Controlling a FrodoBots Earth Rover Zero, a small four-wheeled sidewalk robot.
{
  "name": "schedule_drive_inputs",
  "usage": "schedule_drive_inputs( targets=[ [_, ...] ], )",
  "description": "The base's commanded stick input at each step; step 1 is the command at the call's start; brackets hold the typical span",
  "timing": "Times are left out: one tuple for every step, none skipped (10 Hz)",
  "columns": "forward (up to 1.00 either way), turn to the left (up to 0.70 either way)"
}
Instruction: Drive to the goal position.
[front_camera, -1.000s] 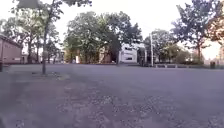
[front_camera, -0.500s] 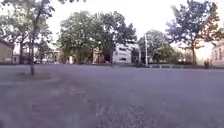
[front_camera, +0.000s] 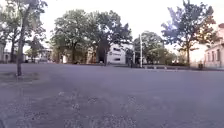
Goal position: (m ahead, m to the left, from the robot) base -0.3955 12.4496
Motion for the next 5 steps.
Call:
schedule_drive_inputs(
  targets=[
    [0.7,0.0],
    [0.7,0.0],
    [0.7,0.0],
    [0.7,0.0],
    [0.7,0.0]
  ],
)
